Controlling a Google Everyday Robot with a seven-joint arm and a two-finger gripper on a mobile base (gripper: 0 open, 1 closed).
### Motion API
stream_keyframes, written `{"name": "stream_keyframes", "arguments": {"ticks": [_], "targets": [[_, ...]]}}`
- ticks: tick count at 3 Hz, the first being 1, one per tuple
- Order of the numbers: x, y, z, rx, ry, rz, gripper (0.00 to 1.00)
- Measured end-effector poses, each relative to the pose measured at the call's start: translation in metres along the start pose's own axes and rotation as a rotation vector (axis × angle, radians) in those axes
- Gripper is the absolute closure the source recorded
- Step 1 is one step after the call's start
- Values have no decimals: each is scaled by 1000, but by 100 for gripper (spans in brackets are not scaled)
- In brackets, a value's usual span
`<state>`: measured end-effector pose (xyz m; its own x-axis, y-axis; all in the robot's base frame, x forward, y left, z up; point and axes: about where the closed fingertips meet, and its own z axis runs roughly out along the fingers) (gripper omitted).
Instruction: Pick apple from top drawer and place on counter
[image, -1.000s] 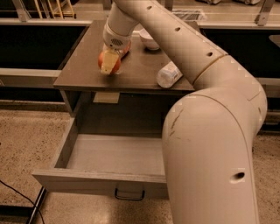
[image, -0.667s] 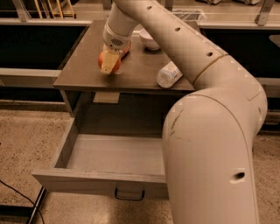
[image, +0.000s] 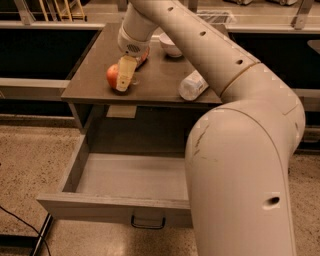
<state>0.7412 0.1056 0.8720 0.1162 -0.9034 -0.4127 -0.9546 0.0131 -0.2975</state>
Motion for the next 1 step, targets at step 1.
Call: {"name": "stream_keyframes", "arguments": {"ticks": [1], "targets": [[0,0,0,0,0,0,0]]}}
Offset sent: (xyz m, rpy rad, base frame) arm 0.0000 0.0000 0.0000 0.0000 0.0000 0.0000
